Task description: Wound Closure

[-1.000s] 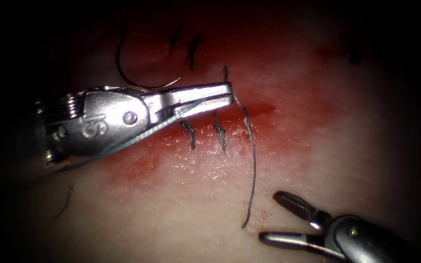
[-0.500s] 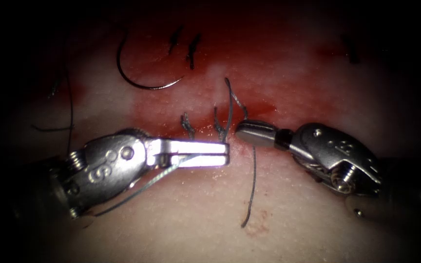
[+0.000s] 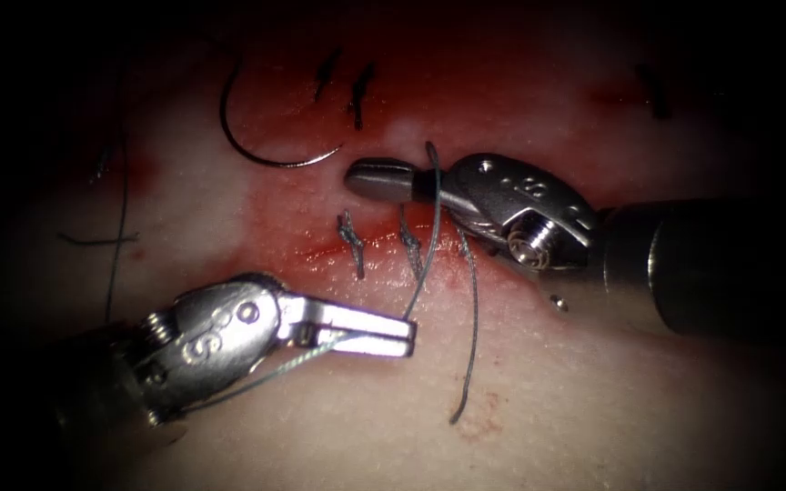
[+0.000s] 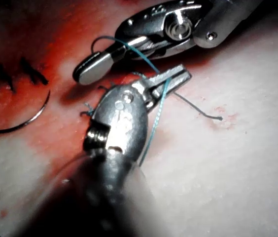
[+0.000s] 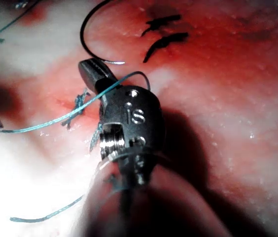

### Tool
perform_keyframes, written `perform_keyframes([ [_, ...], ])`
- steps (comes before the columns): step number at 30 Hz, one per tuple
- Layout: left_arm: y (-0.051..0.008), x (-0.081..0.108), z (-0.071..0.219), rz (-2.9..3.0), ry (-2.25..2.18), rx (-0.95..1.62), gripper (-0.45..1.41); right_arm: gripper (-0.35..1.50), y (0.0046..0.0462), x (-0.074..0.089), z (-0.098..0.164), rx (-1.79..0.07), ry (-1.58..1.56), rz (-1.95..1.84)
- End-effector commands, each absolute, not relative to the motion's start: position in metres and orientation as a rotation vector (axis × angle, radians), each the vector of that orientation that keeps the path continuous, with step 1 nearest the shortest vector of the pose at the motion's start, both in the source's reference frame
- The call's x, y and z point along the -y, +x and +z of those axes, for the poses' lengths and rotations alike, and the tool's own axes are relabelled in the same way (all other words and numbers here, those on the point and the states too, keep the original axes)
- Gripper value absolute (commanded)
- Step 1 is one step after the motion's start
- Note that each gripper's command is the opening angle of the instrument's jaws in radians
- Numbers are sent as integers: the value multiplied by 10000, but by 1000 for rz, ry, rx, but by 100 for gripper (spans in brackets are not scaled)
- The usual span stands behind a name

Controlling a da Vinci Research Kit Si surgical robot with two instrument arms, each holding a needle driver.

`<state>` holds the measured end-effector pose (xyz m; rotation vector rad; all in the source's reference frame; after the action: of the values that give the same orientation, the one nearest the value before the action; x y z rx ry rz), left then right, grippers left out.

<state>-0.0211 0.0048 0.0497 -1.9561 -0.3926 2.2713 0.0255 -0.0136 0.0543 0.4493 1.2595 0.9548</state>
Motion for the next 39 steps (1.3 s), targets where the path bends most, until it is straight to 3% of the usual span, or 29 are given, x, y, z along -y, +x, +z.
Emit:
perform_keyframes([
  [1,-216,-49,508,2295,-1921,369,-45,-35,263,135,546,-1285,455,950],
  [10,-214,-52,579,2536,-1597,269,-45,-35,246,127,525,-1438,528,935],
  [20,-216,-61,600,2565,-1534,256,-45,-35,236,130,518,-1466,681,808],
  [30,-228,-69,597,2583,-1554,251,-45,-35,240,132,516,-1563,823,470],
  [39,-224,-81,593,2605,-1557,260,-45,-35,241,157,504,-1508,935,143],
])
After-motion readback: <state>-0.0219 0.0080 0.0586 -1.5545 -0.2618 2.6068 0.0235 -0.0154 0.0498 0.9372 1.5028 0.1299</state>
